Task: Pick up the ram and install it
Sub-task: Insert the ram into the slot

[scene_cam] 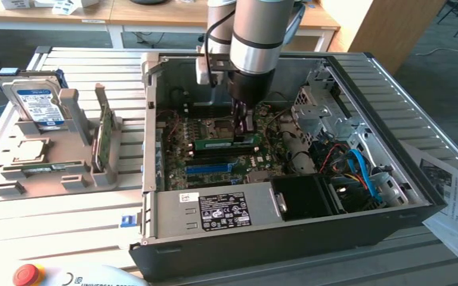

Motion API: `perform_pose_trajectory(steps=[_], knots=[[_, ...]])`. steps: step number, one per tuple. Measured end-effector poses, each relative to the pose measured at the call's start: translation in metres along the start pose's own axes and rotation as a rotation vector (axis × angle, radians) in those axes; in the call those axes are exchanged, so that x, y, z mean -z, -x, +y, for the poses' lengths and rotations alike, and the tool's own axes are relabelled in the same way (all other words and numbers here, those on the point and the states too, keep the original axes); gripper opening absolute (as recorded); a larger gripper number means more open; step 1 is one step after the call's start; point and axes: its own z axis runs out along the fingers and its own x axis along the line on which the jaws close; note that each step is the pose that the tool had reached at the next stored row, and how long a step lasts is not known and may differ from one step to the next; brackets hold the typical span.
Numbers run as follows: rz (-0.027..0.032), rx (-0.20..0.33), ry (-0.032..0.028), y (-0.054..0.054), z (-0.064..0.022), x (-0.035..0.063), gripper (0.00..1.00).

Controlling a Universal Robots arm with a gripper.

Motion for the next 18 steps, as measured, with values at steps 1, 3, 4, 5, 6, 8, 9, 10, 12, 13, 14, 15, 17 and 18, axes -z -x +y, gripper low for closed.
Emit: perform_pose_trajectory(steps=[1, 3, 4, 5, 6, 8, 9, 10, 12, 13, 14, 15, 17, 18], knots=[[0.0000, 0.000, -0.0001, 0.0000, 0.0000, -0.0007, 0.12], [0.0001, 0.000, -0.0001, 0.0000, 0.0000, -0.0021, 0.12], [0.0000, 0.000, -0.0002, 0.0001, 0.0000, -0.0028, 0.12], [0.0000, 0.000, -0.0002, 0.0001, 0.0000, -0.0034, 0.12], [0.0001, 0.000, -0.0002, 0.0001, 0.0000, -0.0037, 0.12], [0.0002, 0.000, -0.0002, 0.0001, 0.0000, -0.0037, 0.12], [0.0002, 0.000, -0.0002, 0.0000, 0.0000, -0.0037, 0.12], [0.0000, 0.000, -0.0003, 0.0001, 0.0000, -0.0039, 0.12], [0.0000, 0.000, -0.0003, 0.0001, -0.0002, -0.0043, 0.12], [0.0000, 0.000, -0.0004, 0.0001, -0.0005, -0.0044, 0.12], [0.0001, 0.000, -0.0004, 0.0001, -0.0007, -0.0045, 0.12], [0.0001, 0.000, -0.0003, 0.0001, -0.0007, -0.0045, 0.12], [0.0001, 0.000, -0.0003, 0.0001, -0.0007, -0.0045, 0.12], [0.0000, 0.000, -0.0003, 0.0002, -0.0007, -0.0046, 0.12]])
